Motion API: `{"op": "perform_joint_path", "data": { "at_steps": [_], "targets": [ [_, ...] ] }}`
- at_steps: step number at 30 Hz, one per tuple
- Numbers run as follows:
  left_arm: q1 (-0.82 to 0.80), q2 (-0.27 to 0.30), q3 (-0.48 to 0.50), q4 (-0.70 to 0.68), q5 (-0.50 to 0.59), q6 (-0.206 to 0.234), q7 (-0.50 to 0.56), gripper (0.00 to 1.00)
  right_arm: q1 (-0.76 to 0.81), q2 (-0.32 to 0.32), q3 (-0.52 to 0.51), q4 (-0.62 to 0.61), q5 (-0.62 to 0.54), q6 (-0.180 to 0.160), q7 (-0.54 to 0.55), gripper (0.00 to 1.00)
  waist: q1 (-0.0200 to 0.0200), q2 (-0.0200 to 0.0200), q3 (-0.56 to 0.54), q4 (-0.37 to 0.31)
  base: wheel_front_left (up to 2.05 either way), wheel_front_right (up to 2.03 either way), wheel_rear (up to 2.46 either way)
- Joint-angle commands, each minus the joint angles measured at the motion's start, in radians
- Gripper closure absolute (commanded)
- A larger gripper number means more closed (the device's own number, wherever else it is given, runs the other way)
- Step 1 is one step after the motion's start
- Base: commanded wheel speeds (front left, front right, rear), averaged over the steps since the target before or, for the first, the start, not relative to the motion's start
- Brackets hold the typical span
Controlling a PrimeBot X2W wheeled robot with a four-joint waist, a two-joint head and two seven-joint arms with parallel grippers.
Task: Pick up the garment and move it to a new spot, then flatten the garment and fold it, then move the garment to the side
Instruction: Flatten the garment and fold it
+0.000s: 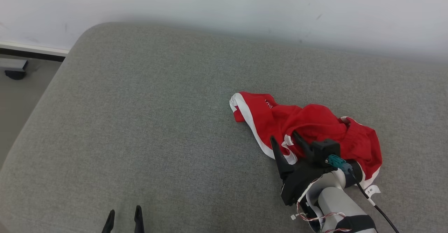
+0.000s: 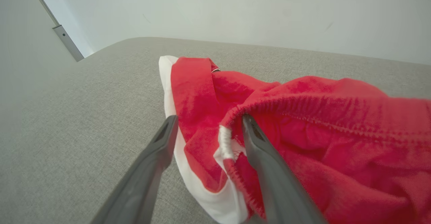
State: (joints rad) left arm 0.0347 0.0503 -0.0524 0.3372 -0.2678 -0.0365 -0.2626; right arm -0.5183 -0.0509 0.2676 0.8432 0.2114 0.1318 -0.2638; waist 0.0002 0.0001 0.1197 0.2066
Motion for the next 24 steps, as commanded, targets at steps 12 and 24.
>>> {"op": "perform_joint_path", "data": {
  "at_steps": [12, 24],
  "targets": [
    [-0.004, 0.0, 0.005, 0.003, -0.012, 0.003, -0.003, 0.0, 0.002, 0.001, -0.015, -0.049, 0.069, -0.003, 0.0, 1.0, -0.0002, -0.0001, -0.021, -0.039, 0.0, 0.0, 0.0],
    [0.028, 0.0, 0.016, 0.019, -0.004, -0.015, -0.003, 0.0, 0.119, -0.067, -0.291, -0.215, 0.142, -0.003, 0.0, 1.0, -0.0002, -0.0001, -0.084, -0.137, 0.0, 0.0, 0.0]
  ]
}}
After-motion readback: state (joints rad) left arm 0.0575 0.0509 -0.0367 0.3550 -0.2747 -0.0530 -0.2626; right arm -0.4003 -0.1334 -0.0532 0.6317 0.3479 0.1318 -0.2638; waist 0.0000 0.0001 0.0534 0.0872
